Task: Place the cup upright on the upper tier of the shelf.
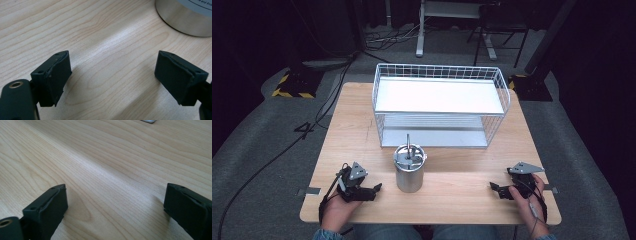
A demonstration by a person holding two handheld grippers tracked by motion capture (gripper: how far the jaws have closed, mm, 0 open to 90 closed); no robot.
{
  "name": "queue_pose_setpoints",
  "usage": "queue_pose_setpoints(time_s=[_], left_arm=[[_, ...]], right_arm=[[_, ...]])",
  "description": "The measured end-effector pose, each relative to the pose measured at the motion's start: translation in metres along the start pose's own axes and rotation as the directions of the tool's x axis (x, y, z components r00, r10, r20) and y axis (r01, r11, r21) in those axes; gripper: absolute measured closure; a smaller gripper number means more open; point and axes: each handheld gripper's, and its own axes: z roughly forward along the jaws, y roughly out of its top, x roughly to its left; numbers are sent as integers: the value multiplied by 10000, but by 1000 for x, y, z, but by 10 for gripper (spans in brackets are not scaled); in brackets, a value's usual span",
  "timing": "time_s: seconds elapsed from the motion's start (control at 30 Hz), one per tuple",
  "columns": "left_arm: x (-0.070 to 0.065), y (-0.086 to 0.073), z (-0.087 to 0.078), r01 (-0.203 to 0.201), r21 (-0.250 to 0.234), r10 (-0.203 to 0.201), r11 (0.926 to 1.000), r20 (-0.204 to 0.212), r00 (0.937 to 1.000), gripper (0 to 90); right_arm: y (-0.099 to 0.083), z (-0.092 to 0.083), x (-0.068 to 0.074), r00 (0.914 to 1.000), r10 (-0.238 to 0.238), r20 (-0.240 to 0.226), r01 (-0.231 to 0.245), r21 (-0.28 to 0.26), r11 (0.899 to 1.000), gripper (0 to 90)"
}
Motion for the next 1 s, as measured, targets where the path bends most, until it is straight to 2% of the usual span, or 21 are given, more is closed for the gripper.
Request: queue_pose_setpoints(time_s=[0.03,0.17,0.23,0.3,0.37,0.5,0.53,0.67,0.77,0.9,0.93,0.97,1.0], left_arm=[[0,0,0,-128,34,128,9999,-47,9999,139],[0,0,0,-171,49,171,9998,17,9999,121],[0,1,0,-138,146,135,9998,188,9997,104],[0,1,1,-238,209,233,9995,280,9993,39],[-4,1,2,-281,361,269,9990,339,9991,19],[-6,2,2,-301,435,284,9986,390,9988,12],[-5,2,2,-450,472,433,9979,354,9984,11],[-6,3,0,-55,562,27,9984,499,9987,14],[-6,3,-1,61,629,-93,9980,515,9986,3],[-7,3,-3,34,630,-63,9980,457,9989,0],[-8,3,-5,-23,405,6,9992,422,9991,0],[-8,3,-5,-23,405,6,9992,422,9991,0],[-9,3,-7,11,267,-25,9996,545,9985,0]], right_arm=[[0,0,0,10000,2,0,-2,1,10000,53],[0,0,0,10000,-1,0,1,0,10000,53],[0,0,0,10000,19,6,-19,-4,10000,53],[0,0,0,10000,1,1,-1,2,10000,53],[0,0,0,10000,-6,-7,6,15,10000,53],[0,0,0,10000,0,1,0,2,10000,53],[0,0,0,10000,3,1,-3,3,10000,53],[0,0,0,10000,-3,1,3,2,10000,53],[0,0,0,10000,7,10,-7,-7,10000,53],[0,0,0,10000,9,10,-9,-4,10000,53],[0,0,0,10000,9,9,-9,-2,10000,53],[0,0,0,10000,9,9,-9,-2,10000,53],[0,0,0,10000,6,11,-6,6,10000,53]])
